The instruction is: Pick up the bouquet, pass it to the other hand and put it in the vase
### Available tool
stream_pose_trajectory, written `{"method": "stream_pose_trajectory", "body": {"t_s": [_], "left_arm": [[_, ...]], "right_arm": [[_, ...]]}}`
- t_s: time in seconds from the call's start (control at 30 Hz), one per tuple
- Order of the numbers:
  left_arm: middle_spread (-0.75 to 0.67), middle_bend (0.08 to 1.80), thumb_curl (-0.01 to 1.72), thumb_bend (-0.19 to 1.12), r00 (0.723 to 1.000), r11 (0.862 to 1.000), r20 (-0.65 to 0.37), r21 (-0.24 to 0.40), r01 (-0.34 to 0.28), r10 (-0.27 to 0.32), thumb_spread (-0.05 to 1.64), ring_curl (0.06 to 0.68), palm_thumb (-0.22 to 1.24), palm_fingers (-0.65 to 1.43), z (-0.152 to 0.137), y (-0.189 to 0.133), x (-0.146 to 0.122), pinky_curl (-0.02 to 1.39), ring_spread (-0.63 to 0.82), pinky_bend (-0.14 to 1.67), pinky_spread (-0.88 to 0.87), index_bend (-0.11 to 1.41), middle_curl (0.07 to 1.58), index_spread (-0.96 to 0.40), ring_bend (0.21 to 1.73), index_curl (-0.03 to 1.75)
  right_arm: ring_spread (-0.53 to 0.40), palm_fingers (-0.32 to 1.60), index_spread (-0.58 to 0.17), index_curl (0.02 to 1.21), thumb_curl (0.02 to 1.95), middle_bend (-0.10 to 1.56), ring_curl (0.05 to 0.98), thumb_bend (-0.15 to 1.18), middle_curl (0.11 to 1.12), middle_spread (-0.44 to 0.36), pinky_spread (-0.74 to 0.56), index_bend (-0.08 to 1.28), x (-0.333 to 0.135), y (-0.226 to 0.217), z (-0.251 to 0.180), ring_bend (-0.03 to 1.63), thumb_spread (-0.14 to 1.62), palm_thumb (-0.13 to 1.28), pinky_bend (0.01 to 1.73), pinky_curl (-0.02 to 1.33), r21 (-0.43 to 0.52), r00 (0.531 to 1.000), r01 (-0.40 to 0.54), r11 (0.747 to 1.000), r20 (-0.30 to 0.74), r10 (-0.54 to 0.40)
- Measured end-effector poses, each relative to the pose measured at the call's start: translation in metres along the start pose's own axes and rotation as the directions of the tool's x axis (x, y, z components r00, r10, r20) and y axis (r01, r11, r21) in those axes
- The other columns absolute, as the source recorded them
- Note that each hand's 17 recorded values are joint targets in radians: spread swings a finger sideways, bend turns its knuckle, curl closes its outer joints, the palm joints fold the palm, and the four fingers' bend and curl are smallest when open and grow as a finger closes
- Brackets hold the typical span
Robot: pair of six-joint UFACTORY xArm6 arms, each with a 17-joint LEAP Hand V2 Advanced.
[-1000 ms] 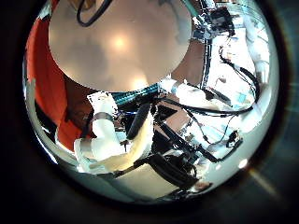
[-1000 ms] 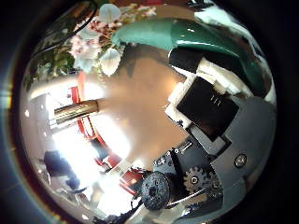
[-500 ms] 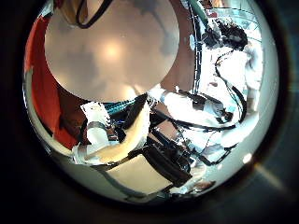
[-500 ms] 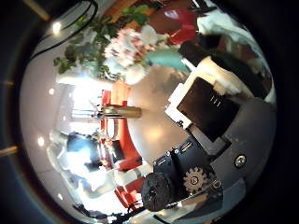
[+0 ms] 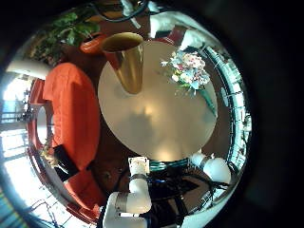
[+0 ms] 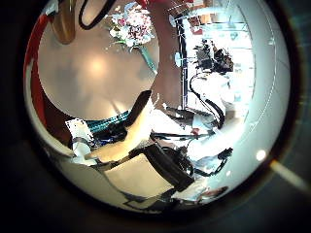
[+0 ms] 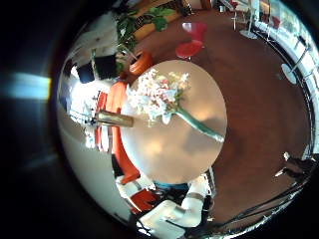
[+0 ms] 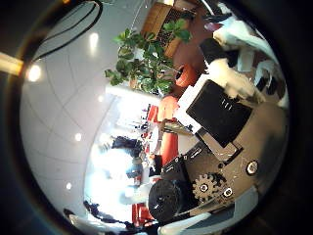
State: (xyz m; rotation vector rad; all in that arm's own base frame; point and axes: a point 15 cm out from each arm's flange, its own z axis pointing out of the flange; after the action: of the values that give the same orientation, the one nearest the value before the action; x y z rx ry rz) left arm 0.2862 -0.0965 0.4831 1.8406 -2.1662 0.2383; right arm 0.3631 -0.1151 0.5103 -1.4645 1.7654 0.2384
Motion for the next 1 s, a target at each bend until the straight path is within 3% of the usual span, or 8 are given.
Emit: {"method": "stream_pose_trajectory", "body": {"t_s": [0.07, 0.2, 0.3, 0.43, 0.57, 0.8, 1.0], "left_arm": [[0.10, 0.25, 0.29, -0.02, 1.000, 1.000, 0.000, -0.011, 0.000, 0.000, 1.15, 0.161, 0.27, 0.39, 0.003, 0.004, 0.000, 0.34, 0.23, 0.24, 0.33, 0.18, 0.41, -0.06, 0.62, 0.39], [0.10, 0.25, 0.29, -0.02, 1.000, 0.999, -0.001, -0.033, 0.004, -0.004, 1.16, 0.159, 0.27, 0.39, 0.010, 0.012, -0.001, 0.34, 0.24, 0.24, 0.33, 0.18, 0.41, -0.06, 0.62, 0.39], [0.10, 0.25, 0.30, -0.02, 1.000, 0.999, 0.001, -0.037, 0.003, -0.003, 1.16, 0.156, 0.27, 0.38, 0.013, 0.016, -0.002, 0.34, 0.24, 0.24, 0.33, 0.18, 0.41, -0.06, 0.62, 0.40], [0.11, 0.25, 0.30, -0.02, 1.000, 0.999, -0.002, -0.043, -0.001, 0.000, 1.17, 0.155, 0.27, 0.38, 0.015, 0.016, -0.001, 0.35, 0.24, 0.25, 0.33, 0.18, 0.42, -0.06, 0.62, 0.40], [0.11, 0.24, 0.30, -0.02, 1.000, 0.999, 0.000, -0.053, -0.008, 0.008, 1.17, 0.155, 0.27, 0.37, 0.018, 0.016, 0.002, 0.35, 0.25, 0.24, 0.33, 0.18, 0.42, -0.06, 0.62, 0.40], [0.12, 0.24, 0.30, -0.02, 1.000, 0.998, 0.007, -0.068, 0.003, -0.003, 1.16, 0.154, 0.28, 0.37, 0.022, 0.020, 0.000, 0.35, 0.26, 0.24, 0.33, 0.18, 0.42, -0.06, 0.62, 0.40], [0.12, 0.24, 0.30, -0.02, 1.000, 0.998, 0.012, -0.070, 0.011, -0.010, 1.16, 0.152, 0.28, 0.37, 0.021, 0.017, 0.000, 0.35, 0.26, 0.24, 0.34, 0.18, 0.42, -0.06, 0.62, 0.40]], "right_arm": [[-0.190, 1.13, -0.203, 0.78, 0.98, 1.32, 0.622, -0.06, 0.68, -0.112, -0.23, 1.13, 0.014, 0.004, -0.002, 1.40, 0.91, 0.87, 1.27, 0.65, -0.019, 0.999, -0.026, 0.999, -0.042, 0.026], [-0.208, 0.88, -0.229, 0.72, 0.88, 1.20, 0.585, -0.04, 0.64, -0.119, -0.36, 0.84, 0.057, 0.020, -0.004, 1.34, 0.97, 0.74, 1.22, 0.61, -0.104, 0.979, -0.102, 0.989, -0.187, 0.081], [-0.222, 0.55, -0.252, 0.69, 0.81, 1.10, 0.572, -0.03, 0.62, -0.120, -0.36, 0.65, 0.096, 0.041, -0.007, 1.30, 1.01, 0.71, 1.19, 0.60, -0.196, 0.933, -0.174, 0.965, -0.347, 0.097], [-0.198, 0.20, -0.274, 0.63, 0.73, 0.97, 0.516, -0.03, 0.57, -0.105, -0.20, 0.63, 0.130, 0.059, 0.006, 1.16, 1.05, 0.69, 1.01, 0.55, -0.322, 0.859, -0.264, 0.909, -0.508, 0.069], [-0.089, 0.01, -0.299, 0.61, 0.67, 0.79, 0.443, -0.02, 0.50, -0.045, 0.03, 0.70, 0.150, 0.073, 0.043, 0.98, 1.07, 0.69, 0.87, 0.48, -0.413, 0.854, -0.318, 0.853, -0.516, 0.068], [0.043, 0.03, -0.339, 0.54, 0.59, 0.65, 0.354, -0.02, 0.43, 0.013, 0.24, 0.68, 0.204, 0.094, 0.103, 0.80, 1.08, 0.69, 0.70, 0.37, -0.421, 0.829, -0.352, 0.836, -0.555, 0.070], [0.083, 0.09, -0.318, 0.49, 0.55, 0.59, 0.321, -0.02, 0.40, 0.024, 0.29, 0.58, 0.246, 0.124, 0.149, 0.73, 1.08, 0.70, 0.62, 0.33, -0.462, 0.812, -0.409, 0.787, -0.579, 0.082]]}}
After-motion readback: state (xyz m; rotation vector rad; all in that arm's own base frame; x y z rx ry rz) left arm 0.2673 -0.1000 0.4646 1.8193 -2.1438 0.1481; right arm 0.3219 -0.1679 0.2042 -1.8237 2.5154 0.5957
